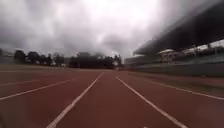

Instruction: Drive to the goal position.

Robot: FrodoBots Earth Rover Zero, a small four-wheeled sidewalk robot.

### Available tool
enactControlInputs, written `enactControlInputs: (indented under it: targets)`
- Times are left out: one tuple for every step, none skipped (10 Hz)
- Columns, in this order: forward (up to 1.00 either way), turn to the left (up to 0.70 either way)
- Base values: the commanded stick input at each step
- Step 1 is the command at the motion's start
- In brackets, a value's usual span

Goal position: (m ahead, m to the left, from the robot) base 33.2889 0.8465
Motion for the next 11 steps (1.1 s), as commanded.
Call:
enactControlInputs:
  targets:
    - [0.67, 0.00]
    - [0.67, 0.00]
    - [0.67, 0.00]
    - [0.67, 0.00]
    - [0.67, 0.00]
    - [0.67, 0.00]
    - [0.67, 0.00]
    - [0.67, 0.00]
    - [0.67, 0.00]
    - [0.67, 0.00]
    - [0.67, 0.00]
